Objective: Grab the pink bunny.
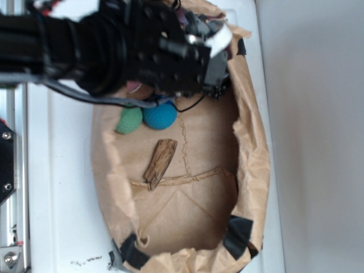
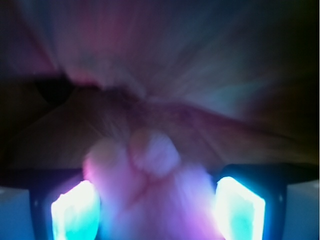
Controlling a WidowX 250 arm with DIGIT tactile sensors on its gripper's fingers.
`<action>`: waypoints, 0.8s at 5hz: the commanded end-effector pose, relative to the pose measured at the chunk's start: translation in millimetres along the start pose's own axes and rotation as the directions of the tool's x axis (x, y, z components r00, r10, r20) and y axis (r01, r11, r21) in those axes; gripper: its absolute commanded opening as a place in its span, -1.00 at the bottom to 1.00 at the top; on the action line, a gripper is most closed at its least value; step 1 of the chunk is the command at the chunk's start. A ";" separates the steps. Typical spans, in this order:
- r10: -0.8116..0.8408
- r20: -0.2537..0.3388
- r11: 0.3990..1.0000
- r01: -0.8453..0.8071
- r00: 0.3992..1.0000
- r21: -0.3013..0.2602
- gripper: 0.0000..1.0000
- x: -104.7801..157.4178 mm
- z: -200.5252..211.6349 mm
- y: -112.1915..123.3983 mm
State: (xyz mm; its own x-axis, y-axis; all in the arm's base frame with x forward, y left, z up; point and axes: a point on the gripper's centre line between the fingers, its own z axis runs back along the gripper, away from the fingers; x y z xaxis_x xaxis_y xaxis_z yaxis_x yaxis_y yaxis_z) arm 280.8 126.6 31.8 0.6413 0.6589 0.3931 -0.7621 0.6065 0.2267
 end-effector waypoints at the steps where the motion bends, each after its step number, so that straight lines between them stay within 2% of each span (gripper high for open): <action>1: 0.027 0.046 1.000 -0.027 0.999 -0.002 1.00 -0.8 -0.9 -6.2; 2: 0.036 0.048 0.999 -0.036 0.998 -0.008 -1.00 -6.7 0.5 -13.8; 3: 0.016 0.007 0.999 -0.015 1.000 -0.046 -1.00 -11.4 22.9 -18.6; 4: -0.033 -0.095 0.996 0.024 0.995 -0.091 -1.00 -12.1 63.6 -15.6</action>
State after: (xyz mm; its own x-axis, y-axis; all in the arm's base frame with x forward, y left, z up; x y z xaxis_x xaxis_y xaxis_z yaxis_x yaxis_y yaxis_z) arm 270.2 79.5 53.5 0.6842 0.6900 0.2364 -0.7292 0.6523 0.2067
